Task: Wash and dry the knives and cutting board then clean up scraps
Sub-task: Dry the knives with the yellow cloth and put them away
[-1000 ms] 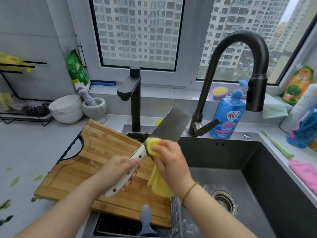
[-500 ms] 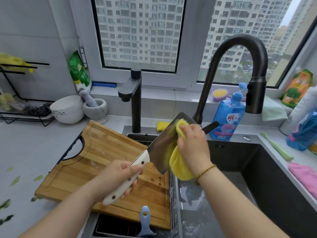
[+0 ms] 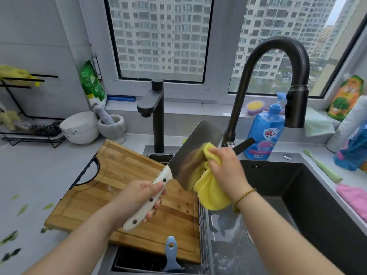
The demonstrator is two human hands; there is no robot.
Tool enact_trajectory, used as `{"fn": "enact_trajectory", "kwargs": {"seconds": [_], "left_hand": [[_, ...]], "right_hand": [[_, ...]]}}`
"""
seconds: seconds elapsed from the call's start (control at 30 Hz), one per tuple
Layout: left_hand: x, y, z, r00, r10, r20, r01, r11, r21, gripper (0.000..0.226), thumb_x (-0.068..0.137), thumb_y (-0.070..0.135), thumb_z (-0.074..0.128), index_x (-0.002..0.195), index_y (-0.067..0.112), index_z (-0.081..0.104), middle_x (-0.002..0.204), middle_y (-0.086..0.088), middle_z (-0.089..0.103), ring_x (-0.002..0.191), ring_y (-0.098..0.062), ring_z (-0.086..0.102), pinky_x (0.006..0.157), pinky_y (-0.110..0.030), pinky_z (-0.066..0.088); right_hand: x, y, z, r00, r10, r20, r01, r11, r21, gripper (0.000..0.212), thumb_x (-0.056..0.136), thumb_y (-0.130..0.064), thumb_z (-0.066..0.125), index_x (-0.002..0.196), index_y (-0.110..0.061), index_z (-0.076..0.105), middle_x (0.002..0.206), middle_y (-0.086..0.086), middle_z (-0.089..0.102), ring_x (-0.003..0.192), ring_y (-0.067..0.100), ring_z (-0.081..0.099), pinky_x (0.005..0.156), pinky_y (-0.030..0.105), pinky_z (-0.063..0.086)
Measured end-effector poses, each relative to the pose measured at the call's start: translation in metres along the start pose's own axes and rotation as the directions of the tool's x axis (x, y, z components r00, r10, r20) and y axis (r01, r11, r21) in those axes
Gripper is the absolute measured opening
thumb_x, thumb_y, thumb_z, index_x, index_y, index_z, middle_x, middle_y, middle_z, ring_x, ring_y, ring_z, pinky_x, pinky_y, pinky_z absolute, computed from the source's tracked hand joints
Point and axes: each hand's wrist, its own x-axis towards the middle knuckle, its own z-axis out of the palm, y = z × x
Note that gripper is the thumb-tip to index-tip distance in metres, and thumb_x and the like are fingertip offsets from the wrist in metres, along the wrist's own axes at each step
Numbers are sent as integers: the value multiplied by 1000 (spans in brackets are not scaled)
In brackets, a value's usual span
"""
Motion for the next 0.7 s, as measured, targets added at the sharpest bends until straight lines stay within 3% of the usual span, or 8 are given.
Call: {"fn": "enact_trajectory", "kwargs": {"seconds": [0.07, 0.13, 0.23, 0.37, 0.47, 0.57, 0.7], "left_hand": [[-2, 0, 2, 1000, -2, 7, 2, 1000, 21, 35, 73, 37, 54, 83, 4, 58, 54, -4, 53, 36, -11, 45, 35, -18, 38], [-1, 1, 6, 1000, 0, -13, 0, 999, 38, 30, 80, 33, 55, 83, 4, 58, 54, -4, 53, 36, -11, 46, 35, -19, 38], [4, 5, 11, 998, 20, -66, -11, 992, 127, 25, 88, 26, 54, 87, 1, 58, 53, -2, 55, 38, -11, 47, 37, -22, 39], [6, 8, 9, 996, 37, -85, -17, 974, 227, 22, 89, 22, 56, 74, 6, 54, 50, -1, 55, 38, -11, 48, 40, -23, 40], [3, 9, 6, 996, 35, -77, -13, 964, 265, 20, 87, 18, 59, 71, 8, 53, 53, -3, 55, 40, -12, 48, 39, -23, 40], [-1, 7, 3, 996, 47, -74, -20, 942, 336, 14, 85, 14, 61, 74, 7, 56, 57, -4, 55, 42, -12, 50, 41, -23, 42], [-7, 5, -1, 997, 54, -58, -24, 903, 429, 8, 83, 12, 64, 87, 6, 61, 61, -2, 58, 44, -9, 52, 45, -22, 44]], "right_hand": [[11, 4, -6, 998, 52, -41, -53, 999, -9, 34, 93, -14, 47, 127, -12, 52, 125, 10, 47, 117, 23, 45, 97, 26, 36], [14, -3, -5, 998, 6, -65, -10, 998, -55, 34, 95, -16, 45, 128, -12, 51, 125, 10, 47, 119, 23, 43, 103, 29, 34], [0, -20, 10, 993, -106, -57, 102, 992, -81, 36, 94, -15, 46, 130, -13, 49, 126, 7, 45, 118, 20, 40, 102, 23, 31], [-35, -36, 43, 926, -374, -51, 363, 919, -156, 37, 69, -1, 71, 104, -8, 65, 102, 16, 60, 91, 31, 59, 77, 26, 47], [-34, -30, 47, 905, -423, -46, 415, 901, -125, 33, 63, -3, 70, 96, -8, 67, 94, 16, 62, 81, 31, 62, 69, 29, 52], [-15, -24, 28, 931, -351, -101, 335, 931, -146, 32, 76, 2, 65, 107, -6, 64, 105, 18, 56, 93, 33, 56, 81, 30, 46], [15, -11, -6, 985, -137, -108, 127, 987, -94, 36, 92, -9, 48, 129, -10, 49, 128, 12, 40, 119, 24, 39, 99, 22, 30]]}}
